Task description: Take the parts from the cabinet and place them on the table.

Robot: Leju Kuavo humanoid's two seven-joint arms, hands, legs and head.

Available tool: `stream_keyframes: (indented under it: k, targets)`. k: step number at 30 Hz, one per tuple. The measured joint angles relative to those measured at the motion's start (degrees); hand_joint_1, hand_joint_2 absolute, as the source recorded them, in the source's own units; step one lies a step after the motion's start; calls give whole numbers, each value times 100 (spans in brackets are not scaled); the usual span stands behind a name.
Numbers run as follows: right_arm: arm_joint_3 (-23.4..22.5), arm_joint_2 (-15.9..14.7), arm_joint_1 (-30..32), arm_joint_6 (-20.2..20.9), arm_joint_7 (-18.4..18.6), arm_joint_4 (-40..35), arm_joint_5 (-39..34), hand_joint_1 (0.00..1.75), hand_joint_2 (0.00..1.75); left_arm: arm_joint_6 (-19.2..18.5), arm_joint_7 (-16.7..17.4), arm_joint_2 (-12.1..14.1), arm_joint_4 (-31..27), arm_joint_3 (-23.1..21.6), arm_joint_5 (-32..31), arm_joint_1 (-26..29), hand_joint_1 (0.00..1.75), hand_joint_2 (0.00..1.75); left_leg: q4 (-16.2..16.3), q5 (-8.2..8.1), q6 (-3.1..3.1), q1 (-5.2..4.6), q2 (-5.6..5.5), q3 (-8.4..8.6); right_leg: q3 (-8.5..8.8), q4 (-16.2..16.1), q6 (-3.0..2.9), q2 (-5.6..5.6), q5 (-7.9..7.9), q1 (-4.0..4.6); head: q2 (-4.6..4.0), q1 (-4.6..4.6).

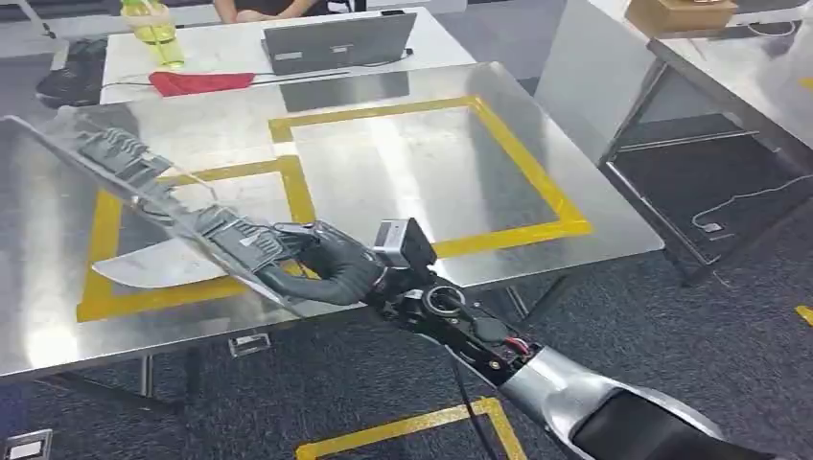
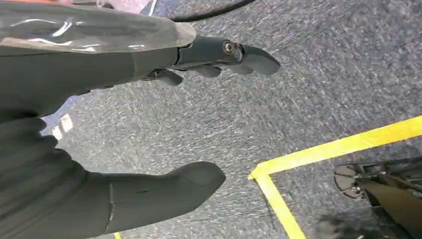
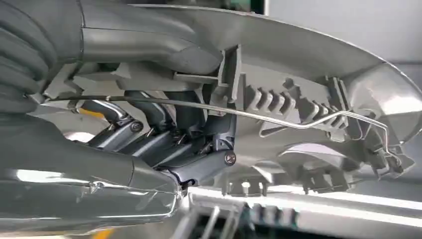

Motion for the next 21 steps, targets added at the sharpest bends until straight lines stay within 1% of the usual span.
stream_keyframes:
  k: [1,2,4,5,6,7,8,9,12,15,16,18,19,21]
  targets:
    - [-48,-11,9,-40,0,-26,0,175,175,0,0,-39,0,0,2,5,0,175,-8,-10,-3,-4,7,16,68,-148,-50,9,43,32,0,-57]
    - [-94,-20,8,-79,9,-70,9,175,175,0,0,-26,0,0,2,-7,0,175,-18,4,-21,10,-2,20,78,-225,-44,-20,118,62,0,-111]
    - [-164,-35,8,-125,13,-118,7,175,175,0,0,-22,0,0,2,-6,0,175,-24,4,-59,40,0,19,68,-230,-51,-14,118,82,0,-11]
    - [-193,-42,12,-151,11,-142,24,175,175,0,4,-17,0,0,2,-3,0,175,21,-50,-27,5,-4,13,86,-291,-10,-6,143,36,0,2]
    - [-218,-48,14,-170,7,-173,48,175,175,0,4,-9,0,0,2,-1,0,175,10,-22,92,-12,1,8,82,-283,121,5,127,23,0,-28]
    - [-236,-48,22,-184,0,-182,88,175,175,0,9,-7,0,-2,2,4,0,175,13,-45,56,-5,10,23,83,-283,108,13,120,27,0,-63]
    - [-247,-52,28,-201,0,-186,114,175,175,0,9,-4,0,0,2,5,0,175,9,-45,54,-7,10,27,90,-283,92,13,110,31,0,-72]
    - [-275,-57,43,-245,-13,-192,135,175,175,-2,9,-4,0,-2,6,-4,0,175,0,-43,52,-7,10,31,89,-283,86,12,107,32,0,-109]
    - [-319,-57,73,-317,-26,-221,144,175,175,-2,9,13,0,-2,15,-5,0,175,-23,-39,45,-7,10,38,84,-282,78,12,102,32,0,-153]
    - [-343,-57,81,-407,-57,-223,230,175,175,-2,11,20,0,-2,15,-6,0,175,-33,-41,42,-7,9,43,85,-282,66,11,93,32,0,-175]
    - [-352,-57,82,-457,-68,-227,249,175,175,-2,11,22,0,-2,15,-5,0,175,-37,-47,31,-7,9,44,84,-282,53,11,85,32,0,-184]
    - [-396,-66,83,-661,-79,-265,440,175,175,0,11,24,0,0,17,-5,0,175,-39,-51,24,-7,9,44,86,-281,39,9,75,32,0,-188]
    - [-426,-70,82,-851,-87,-286,635,175,175,0,11,24,0,0,17,-6,0,175,-40,-56,8,-7,9,46,87,-281,38,9,75,32,0,-190]
    - [-466,-79,80,-1111,-83,-317,837,175,175,0,9,24,0,-2,17,-6,0,175,-41,-59,4,-6,9,46,88,-280,32,9,71,31,0,-192]
